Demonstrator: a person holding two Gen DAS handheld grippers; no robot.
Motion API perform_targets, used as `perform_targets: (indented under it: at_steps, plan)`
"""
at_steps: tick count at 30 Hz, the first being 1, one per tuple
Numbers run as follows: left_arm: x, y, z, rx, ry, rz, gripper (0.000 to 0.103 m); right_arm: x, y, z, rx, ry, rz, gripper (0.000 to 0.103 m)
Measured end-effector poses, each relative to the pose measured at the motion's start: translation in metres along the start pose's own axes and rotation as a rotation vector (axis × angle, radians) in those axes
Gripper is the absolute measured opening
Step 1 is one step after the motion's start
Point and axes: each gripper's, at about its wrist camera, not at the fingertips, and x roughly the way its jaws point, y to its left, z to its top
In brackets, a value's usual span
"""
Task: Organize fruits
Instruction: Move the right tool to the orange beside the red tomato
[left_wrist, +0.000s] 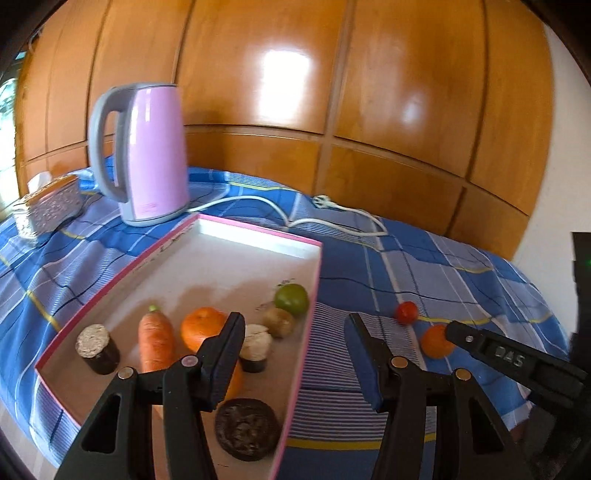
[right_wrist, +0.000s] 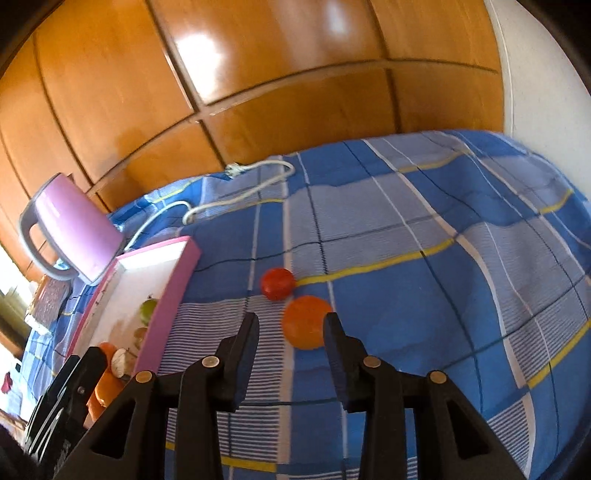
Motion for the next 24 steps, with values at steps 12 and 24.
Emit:
perform_targets:
  at_steps: [12,24]
  plan:
    - [0.008,-0.017,-0.005,0.062,0.052,-0.076,0.057,0.021,-0.001,-0.002,-0.033,0.062,-0.084,0.037]
    - [0.013,-0.022,-0.008,0.087,0.079,-0.086,0.057,0.026,0.016,-0.001,-0.171,0.014,-0.110,0.034]
